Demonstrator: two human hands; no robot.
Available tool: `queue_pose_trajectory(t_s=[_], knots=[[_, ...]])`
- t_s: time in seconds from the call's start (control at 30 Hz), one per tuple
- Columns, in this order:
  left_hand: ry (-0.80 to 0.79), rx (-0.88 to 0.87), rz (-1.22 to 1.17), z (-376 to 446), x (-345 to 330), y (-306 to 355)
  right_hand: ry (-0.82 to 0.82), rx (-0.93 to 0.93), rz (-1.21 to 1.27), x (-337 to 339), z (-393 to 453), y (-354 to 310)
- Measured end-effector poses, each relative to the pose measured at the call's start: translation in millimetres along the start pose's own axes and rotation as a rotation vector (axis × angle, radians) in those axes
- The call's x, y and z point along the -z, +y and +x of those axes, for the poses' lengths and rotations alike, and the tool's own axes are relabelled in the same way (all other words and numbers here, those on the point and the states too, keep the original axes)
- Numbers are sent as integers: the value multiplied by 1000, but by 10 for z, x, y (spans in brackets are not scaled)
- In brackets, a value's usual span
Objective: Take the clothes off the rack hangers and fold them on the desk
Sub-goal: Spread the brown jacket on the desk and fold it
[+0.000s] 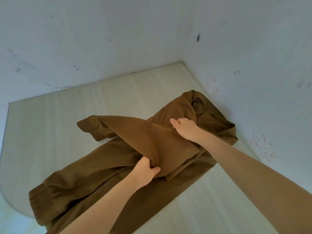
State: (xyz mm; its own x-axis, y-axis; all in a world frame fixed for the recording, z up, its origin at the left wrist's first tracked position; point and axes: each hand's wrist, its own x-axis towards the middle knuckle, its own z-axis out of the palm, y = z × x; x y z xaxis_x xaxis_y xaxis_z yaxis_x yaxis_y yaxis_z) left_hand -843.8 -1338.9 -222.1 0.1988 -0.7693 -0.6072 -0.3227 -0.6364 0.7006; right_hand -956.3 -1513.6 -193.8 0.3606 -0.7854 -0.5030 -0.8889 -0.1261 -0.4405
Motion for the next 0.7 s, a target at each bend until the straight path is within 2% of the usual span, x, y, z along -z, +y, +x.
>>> queue_pose_trajectory(t_s=[0.1, 0.17, 0.23, 0.3, 0.37, 0.43, 0.47, 0.5, 0.6, 0.7], knots=[[-52, -29, 36, 25, 56, -25, -147, -138, 119, 23, 139, -163], [-85, -40, -30, 28, 95, -41, -280, -224, 126, 46, 139, -193], [-132, -19, -203, 36, 131, -78, -352, -149, 94, 91, 89, -181], [-155, 52, -453, 35, 189, -106, -215, 52, 219, 153, -1, -120], [-189, 60, -571, 13, 245, -95, 84, 172, 412, 220, -157, -43], [-212, 43, -566, -4, 265, -86, 378, 173, 434, 218, -243, 131], [-216, 51, -538, -15, 270, -72, 441, 123, 368, 192, -245, 219], [-228, 64, -482, -27, 275, -47, 426, 47, 292, 147, -222, 316], [-273, 125, -307, 44, 364, 64, 157, -163, 85, 39, -185, 463], [-170, 121, -366, 273, 643, 251, 146, -169, 88, 41, -206, 414]])
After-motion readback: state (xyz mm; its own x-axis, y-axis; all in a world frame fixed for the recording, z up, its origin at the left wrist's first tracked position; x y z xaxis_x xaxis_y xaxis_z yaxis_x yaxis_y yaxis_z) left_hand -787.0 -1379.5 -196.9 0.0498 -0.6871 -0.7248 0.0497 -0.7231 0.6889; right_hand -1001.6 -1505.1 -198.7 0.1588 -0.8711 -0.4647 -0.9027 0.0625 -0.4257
